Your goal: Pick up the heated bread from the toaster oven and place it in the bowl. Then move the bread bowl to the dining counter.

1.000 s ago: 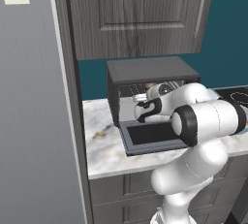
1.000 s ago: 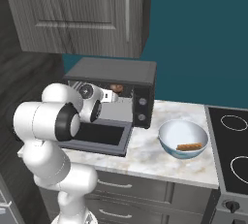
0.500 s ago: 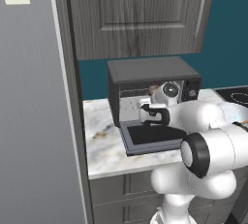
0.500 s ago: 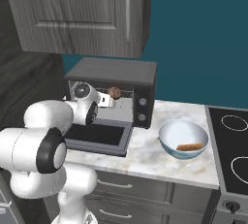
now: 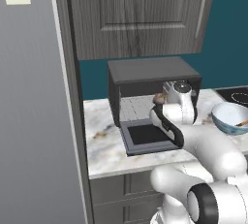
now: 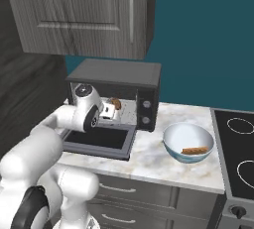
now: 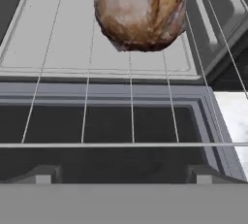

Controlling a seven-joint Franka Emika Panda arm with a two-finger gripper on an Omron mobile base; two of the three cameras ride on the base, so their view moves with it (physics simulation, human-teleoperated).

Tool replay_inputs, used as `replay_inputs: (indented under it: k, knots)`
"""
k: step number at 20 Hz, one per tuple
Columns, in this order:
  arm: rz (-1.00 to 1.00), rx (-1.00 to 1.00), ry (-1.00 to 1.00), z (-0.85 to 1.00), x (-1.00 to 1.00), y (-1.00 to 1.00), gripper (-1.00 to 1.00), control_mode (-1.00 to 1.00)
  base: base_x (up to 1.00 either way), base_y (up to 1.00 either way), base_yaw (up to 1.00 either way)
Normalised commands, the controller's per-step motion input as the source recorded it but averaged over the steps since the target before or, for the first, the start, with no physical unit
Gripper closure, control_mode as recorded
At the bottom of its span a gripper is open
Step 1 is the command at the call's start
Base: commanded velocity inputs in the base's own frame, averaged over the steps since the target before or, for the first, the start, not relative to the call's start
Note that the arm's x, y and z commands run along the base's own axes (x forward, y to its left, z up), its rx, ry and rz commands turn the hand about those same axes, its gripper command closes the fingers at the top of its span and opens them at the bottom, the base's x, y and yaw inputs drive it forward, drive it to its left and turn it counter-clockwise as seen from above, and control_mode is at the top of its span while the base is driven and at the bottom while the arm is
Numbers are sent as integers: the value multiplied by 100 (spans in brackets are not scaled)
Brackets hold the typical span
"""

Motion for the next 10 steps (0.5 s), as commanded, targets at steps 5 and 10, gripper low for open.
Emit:
replay_inputs:
  k: [5,10]
  knots:
    - [0,3,-9,-14,-97,-43,-100,-100,0,0,0]
    - [-4,20,-51,91,-11,-5,-100,-100,0,0,0]
